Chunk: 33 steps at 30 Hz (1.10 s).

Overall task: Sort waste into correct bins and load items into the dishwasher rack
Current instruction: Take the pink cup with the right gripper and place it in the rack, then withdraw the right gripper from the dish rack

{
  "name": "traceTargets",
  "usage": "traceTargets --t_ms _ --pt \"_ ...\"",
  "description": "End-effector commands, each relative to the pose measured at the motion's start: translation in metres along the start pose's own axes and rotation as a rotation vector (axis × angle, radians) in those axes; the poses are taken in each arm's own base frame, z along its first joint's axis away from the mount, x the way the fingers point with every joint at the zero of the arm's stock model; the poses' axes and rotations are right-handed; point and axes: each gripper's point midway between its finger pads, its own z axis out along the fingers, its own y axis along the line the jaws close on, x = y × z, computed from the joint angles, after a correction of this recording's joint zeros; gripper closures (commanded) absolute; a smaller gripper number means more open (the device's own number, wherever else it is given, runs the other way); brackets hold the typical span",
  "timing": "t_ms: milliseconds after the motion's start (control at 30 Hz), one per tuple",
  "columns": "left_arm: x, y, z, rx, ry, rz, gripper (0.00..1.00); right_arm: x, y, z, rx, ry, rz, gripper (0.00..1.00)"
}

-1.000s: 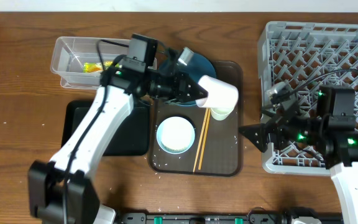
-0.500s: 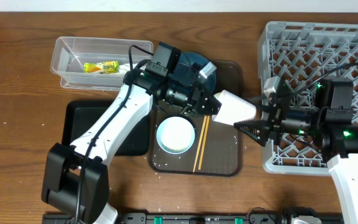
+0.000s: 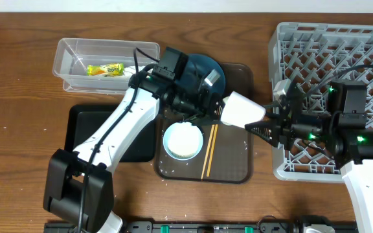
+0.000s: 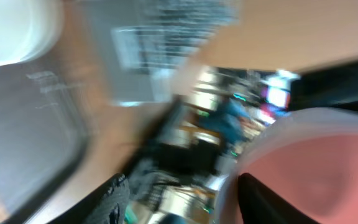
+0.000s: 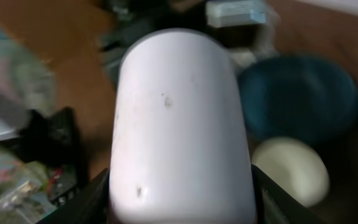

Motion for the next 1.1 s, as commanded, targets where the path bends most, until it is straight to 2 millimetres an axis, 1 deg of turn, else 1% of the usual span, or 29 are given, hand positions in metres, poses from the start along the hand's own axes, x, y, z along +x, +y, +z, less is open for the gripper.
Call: traceTargets --t_ms 0,67,100,133,200,267,300,367,400,467,500,567,667,767,967,1067 --pt "-0.020 0.073 -0.025 -0.459 -0.153 0.019 0.37 0.011 -0.043 -0.010 0.274 0.068 0.167 0.80" --pt "-0.018 0.088 -0.047 -0.590 -0.195 0.007 0.35 0.023 -0.072 -0.029 0.488 0.104 0.266 0.80" --pt "-0.017 0.092 -0.059 -0.642 -0.220 0.000 0.35 0.026 -0.082 -0.040 0.571 0.112 0.305 0.82" --pt "-0.016 0.095 -0.073 -0.692 -0.248 -0.003 0.35 0.029 -0.090 -0.052 0.652 0.112 0.345 0.85" --pt "-0.012 0.097 -0.104 -0.793 -0.317 -0.012 0.34 0.028 -0.104 -0.078 0.796 0.094 0.421 0.88" --pt "-0.006 0.095 -0.134 -0.864 -0.388 -0.021 0.34 0.023 -0.112 -0.105 0.908 0.068 0.473 0.92" --pt "-0.003 0.092 -0.148 -0.887 -0.425 -0.025 0.34 0.022 -0.116 -0.119 0.966 0.055 0.501 0.98" --pt "0.002 0.087 -0.168 -0.905 -0.481 -0.032 0.34 0.021 -0.122 -0.147 1.074 0.032 0.558 0.99" --pt "0.004 0.082 -0.177 -0.902 -0.511 -0.033 0.34 0.022 -0.125 -0.164 1.138 0.021 0.593 0.99" --pt "0.008 0.076 -0.190 -0.897 -0.558 -0.034 0.34 0.026 -0.133 -0.191 1.234 0.014 0.649 0.99" --pt "0.009 0.073 -0.195 -0.894 -0.576 -0.033 0.34 0.030 -0.136 -0.201 1.266 0.020 0.671 0.99" --pt "0.011 0.069 -0.203 -0.890 -0.607 -0.030 0.34 0.045 -0.145 -0.227 1.353 0.056 0.765 0.99" --pt "0.012 0.067 -0.205 -0.889 -0.615 -0.027 0.34 0.065 -0.156 -0.250 1.403 0.104 0.894 0.99" --pt "0.013 0.068 -0.204 -0.890 -0.609 -0.031 0.34 0.087 -0.173 -0.273 1.442 0.121 1.031 0.99" --pt "0.013 0.068 -0.204 -0.890 -0.607 -0.032 0.34 0.119 -0.204 -0.315 1.517 0.061 1.223 0.98" --pt "0.013 0.068 -0.204 -0.890 -0.607 -0.032 0.34 0.137 -0.217 -0.325 1.521 0.037 1.298 0.96"
